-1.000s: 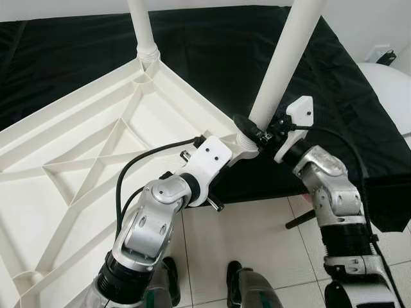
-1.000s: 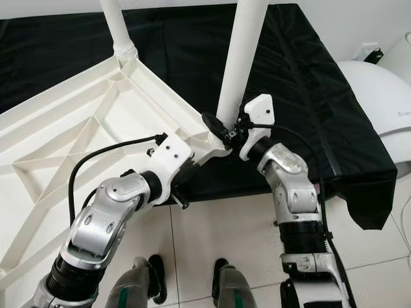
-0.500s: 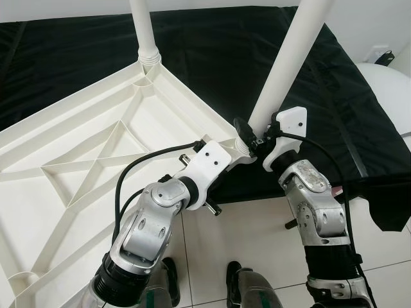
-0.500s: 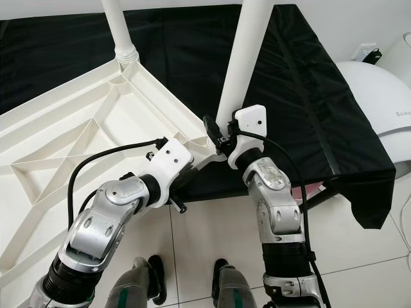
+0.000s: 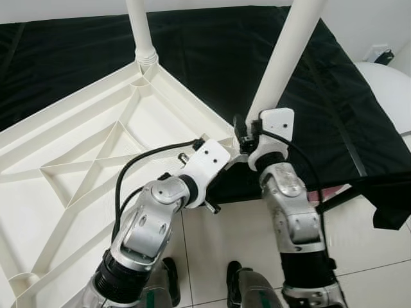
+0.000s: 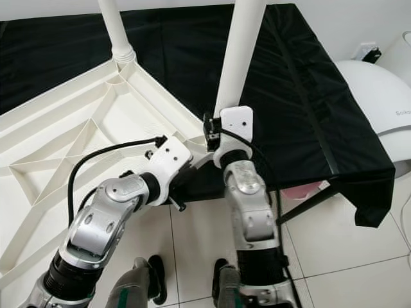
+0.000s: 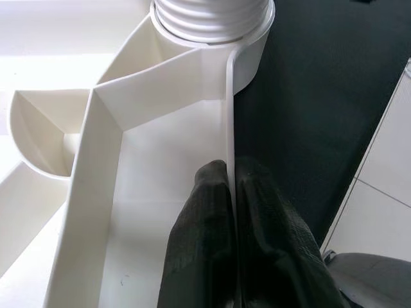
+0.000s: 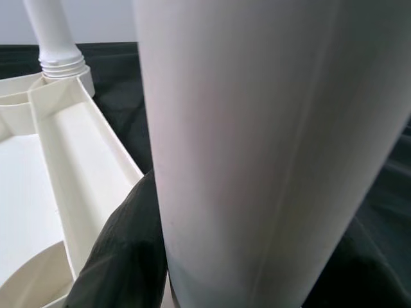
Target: Building children table
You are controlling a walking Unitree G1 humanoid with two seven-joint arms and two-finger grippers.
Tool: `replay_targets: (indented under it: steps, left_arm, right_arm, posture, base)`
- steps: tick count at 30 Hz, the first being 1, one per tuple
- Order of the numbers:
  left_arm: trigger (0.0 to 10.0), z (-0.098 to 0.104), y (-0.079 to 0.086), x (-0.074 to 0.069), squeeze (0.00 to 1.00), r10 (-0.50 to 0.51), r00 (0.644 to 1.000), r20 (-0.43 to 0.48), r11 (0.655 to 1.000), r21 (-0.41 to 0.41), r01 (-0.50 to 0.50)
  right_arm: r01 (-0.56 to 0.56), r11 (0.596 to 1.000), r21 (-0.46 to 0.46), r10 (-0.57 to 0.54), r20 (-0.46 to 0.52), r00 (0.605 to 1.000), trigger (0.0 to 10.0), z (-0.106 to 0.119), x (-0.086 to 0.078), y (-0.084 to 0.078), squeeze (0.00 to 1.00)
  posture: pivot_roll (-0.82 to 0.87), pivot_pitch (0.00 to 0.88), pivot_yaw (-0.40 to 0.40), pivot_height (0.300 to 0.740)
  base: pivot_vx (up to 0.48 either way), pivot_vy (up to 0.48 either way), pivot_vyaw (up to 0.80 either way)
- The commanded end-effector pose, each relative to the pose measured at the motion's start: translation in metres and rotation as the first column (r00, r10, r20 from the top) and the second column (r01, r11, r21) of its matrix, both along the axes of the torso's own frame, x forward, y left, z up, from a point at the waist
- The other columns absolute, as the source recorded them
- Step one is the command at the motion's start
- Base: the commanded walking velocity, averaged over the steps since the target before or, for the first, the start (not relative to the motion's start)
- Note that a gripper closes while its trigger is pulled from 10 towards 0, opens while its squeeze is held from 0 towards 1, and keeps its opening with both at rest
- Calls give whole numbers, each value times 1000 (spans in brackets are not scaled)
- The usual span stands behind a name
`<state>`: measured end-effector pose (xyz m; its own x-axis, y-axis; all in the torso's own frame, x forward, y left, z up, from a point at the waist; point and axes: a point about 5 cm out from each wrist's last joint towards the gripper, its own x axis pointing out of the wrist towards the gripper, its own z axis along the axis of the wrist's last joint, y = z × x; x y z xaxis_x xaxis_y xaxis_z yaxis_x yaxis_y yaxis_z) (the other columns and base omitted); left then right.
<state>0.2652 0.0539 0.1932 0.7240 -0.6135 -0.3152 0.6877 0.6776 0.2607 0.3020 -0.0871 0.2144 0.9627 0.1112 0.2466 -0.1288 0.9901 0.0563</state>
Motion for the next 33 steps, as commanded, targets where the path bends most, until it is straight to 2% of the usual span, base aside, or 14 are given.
replay_targets:
  steps: [1, 5, 7, 11, 21, 22, 23, 26, 27, 30, 33]
  left_arm:
    - [10000, 12, 5, 8, 0, 111, 991, 80, 994, -10, -111]
    - [10000, 13, 4, 9, 0, 119, 989, 85, 993, -23, -117]
    - [10000, 15, 2, 9, 0, 128, 988, 87, 991, -36, -125]
    - [10000, 17, 1, 10, 0, 137, 987, 83, 990, -48, -134]
    - [10000, 19, 0, 12, 0, 151, 985, 81, 987, -64, -146]
    - [10000, 19, 0, 12, 0, 152, 985, 81, 987, -64, -147]
    - [10000, 20, 0, 12, 0, 153, 985, 82, 987, -65, -148]
    - [10000, 20, -1, 12, 0, 153, 985, 83, 987, -66, -148]
    - [10000, 19, 0, 12, 0, 153, 985, 85, 987, -63, -148]
    - [10000, 19, 1, 12, 0, 153, 984, 87, 987, -59, -148]
    - [10000, 18, 4, 14, 0, 155, 983, 95, 987, -46, -151]
  right_arm:
    - [-22, 1000, 9, 22, -58, 998, 10000, -11, -5, 15, 0]
    - [58, 998, 18, -56, -85, 995, 10000, -13, -3, 16, 0]
    - [140, 990, 4, -139, -123, 983, 10000, -17, -2, 17, 0]
    - [204, 979, -18, -205, -127, 971, 10000, -18, 0, 18, 0]
    - [267, 964, -6, -265, -141, 954, 10000, -18, 2, 17, 0]
    - [261, 965, 17, -256, -143, 956, 10000, -17, 2, 17, 71]
    - [260, 965, 22, -254, -144, 956, 10000, -17, 2, 17, 1000]
    - [235, 972, 29, -227, -164, 960, 10000, -19, 2, 19, 1000]
    - [212, 977, 25, -205, -164, 965, 10000, -19, 2, 19, 0]
    - [191, 981, 31, -184, -160, 970, 10000, -18, 1, 18, 0]
    - [120, 991, 51, -113, -122, 986, 10000, -13, 2, 10, 0]
  posture:
    - [-113, 240, 28, 740]
    - [-112, 238, 29, 740]
    - [-110, 238, 28, 740]
    - [-109, 242, 24, 740]
    - [-106, 241, 18, 740]
    - [-107, 241, 16, 740]
    - [-107, 241, 16, 740]
    - [-107, 235, 10, 740]
    - [-106, 232, 7, 740]
    - [-106, 231, 6, 740]
    - [-109, 224, -3, 740]
  base:
    - [0, 0, 0]
    - [0, 0, 0]
    - [0, 0, 0]
    - [0, 0, 0]
    - [0, 0, 0]
    - [0, 0, 0]
    - [0, 0, 0]
    - [0, 0, 0]
    - [0, 0, 0]
    - [0, 0, 0]
    - [0, 0, 0]
